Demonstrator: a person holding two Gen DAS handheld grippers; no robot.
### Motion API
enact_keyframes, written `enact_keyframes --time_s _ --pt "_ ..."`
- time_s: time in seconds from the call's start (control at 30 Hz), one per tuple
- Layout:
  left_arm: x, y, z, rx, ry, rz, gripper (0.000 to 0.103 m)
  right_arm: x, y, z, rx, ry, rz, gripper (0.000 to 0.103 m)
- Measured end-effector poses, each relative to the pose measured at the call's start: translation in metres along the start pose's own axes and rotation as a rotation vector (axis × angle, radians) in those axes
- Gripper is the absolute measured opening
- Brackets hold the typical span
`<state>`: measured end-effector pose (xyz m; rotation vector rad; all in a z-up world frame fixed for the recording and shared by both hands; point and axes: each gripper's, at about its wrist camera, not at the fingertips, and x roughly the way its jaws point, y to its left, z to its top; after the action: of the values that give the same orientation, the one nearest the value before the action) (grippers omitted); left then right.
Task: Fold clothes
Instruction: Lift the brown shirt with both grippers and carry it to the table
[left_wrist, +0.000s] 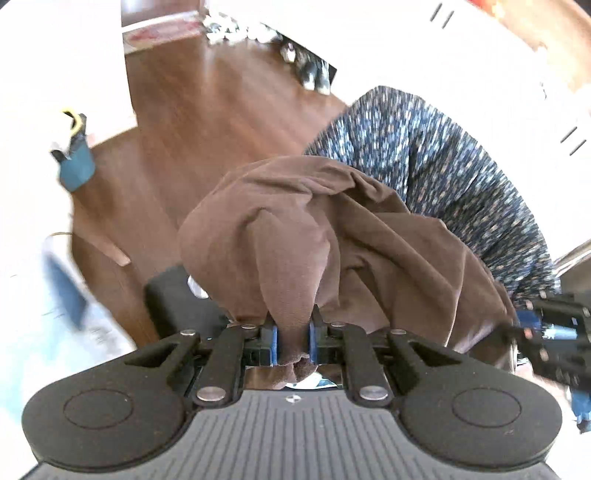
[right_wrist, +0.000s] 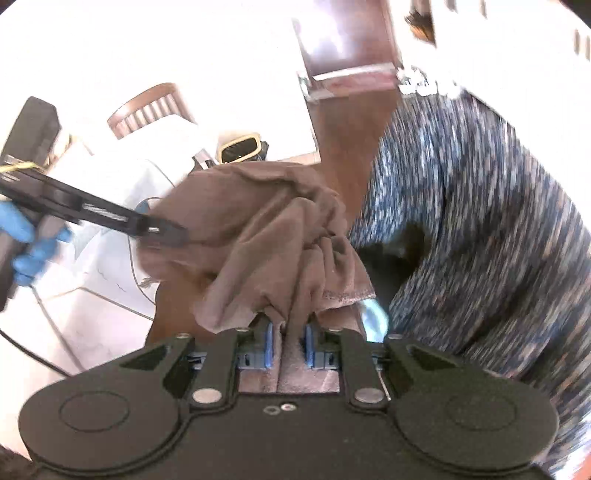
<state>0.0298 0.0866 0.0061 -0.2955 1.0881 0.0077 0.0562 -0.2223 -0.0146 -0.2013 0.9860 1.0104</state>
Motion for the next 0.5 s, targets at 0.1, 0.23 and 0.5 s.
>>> enact_keyframes --time_s 0.1,0.23,0.5 --pt "-0.036 0.010 -0.012 -0.024 -0.050 0.012 0.013 -0.014 0.013 0.013 -0.067 -0.015 -0.026 0.103" --pt "-0.090 0.028 -0.030 -0.237 -0.186 0.168 0.013 -0.027 0.047 0.046 -0.138 -0.093 -0.010 0.103" --pt "-0.230 0.084 -0.124 -0.334 -0.365 0.297 0.013 -0.038 0.173 0.115 -0.324 -0.218 0.132 0.103"
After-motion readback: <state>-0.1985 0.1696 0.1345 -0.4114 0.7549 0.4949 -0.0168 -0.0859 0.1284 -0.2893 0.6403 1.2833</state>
